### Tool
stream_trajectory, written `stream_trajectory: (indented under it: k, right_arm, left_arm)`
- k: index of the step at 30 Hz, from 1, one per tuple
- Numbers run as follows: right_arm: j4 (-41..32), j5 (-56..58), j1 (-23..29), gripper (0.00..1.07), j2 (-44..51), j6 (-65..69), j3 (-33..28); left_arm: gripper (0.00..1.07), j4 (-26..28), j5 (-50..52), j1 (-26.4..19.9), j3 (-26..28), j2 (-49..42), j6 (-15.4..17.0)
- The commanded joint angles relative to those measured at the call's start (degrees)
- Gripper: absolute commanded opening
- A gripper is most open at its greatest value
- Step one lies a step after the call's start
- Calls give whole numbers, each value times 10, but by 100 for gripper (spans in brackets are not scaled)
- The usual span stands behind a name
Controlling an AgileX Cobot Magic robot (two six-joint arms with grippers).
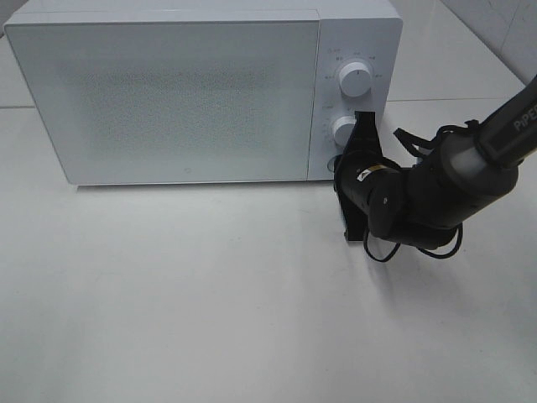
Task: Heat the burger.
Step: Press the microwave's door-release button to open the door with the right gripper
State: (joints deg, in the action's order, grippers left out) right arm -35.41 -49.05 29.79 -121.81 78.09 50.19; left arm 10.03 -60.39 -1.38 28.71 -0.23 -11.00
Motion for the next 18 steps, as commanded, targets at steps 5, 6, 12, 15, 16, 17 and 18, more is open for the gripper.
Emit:
stream_trajectory:
  k: [5,6,12,15,16,17,18]
  right_arm:
    - [2,-45,-3,0,2,-6,23]
    - [2,-49,-3,0,2,-6,27]
    - [2,-64,-3,0,-1,-5,47]
    - [-3,-82,-3,0,-9,-7,61]
    - [-3,-82,-3,0,-9,-7,61]
    - [-11,-91,-3,0,-14,-11,66]
    - [-22,-101,-3,0,-19,-13,74]
  left_arm:
    - [100,3,5,-1,-1,-13,-1]
    - [100,3,5,-1,-1,-13,-1]
    - [100,3,5,-1,-1,-13,-1]
    - [100,3,5,-1,-1,-13,-1]
    - [100,3,5,-1,-1,-13,-1]
    - [100,3,5,-1,-1,-13,-1]
    - [100,3,5,-1,-1,-13,-1]
